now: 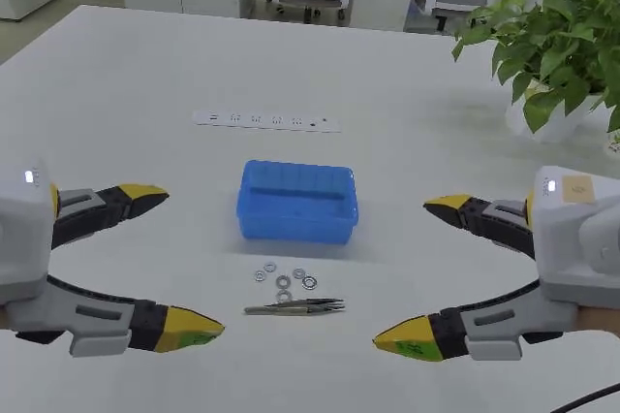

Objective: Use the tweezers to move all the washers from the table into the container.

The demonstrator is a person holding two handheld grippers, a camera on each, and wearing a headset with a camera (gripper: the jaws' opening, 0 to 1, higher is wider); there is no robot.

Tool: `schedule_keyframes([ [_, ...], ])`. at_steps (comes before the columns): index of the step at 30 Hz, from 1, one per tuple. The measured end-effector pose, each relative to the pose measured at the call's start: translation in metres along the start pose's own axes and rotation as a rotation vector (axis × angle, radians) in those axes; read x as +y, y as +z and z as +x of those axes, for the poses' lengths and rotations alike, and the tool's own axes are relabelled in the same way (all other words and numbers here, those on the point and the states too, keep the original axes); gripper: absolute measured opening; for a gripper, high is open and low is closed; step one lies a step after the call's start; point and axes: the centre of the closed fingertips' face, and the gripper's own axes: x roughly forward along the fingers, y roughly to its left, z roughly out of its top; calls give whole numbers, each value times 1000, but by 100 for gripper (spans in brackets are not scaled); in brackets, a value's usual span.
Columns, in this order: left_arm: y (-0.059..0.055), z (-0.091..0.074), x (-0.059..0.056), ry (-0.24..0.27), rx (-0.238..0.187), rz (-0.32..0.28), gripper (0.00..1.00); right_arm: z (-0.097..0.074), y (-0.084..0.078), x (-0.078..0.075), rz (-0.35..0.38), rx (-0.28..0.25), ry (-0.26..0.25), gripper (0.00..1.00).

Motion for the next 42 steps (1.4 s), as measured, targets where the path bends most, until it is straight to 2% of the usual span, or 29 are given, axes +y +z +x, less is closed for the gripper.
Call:
schedule_keyframes([
  [11, 1, 1, 0, -5, -1, 3, 99, 2, -3, 1, 5, 10, 2, 100],
  [14, 4, 3, -3, -15, -27, -26, 99, 2, -6, 1, 18, 14, 5, 100],
  [26, 1, 2, 1, -6, -18, -26, 99, 4, -6, 0, 22, 19, 7, 100],
  [30, -1, 2, 1, -5, -17, -35, 99, 7, -10, 2, 28, 23, 22, 100],
  [34, -2, 3, 0, -7, -19, -36, 99, 8, -16, 2, 23, 37, 27, 100],
  [42, -4, 10, 0, -16, -17, -40, 99, 9, -13, -1, 20, 29, 28, 100],
])
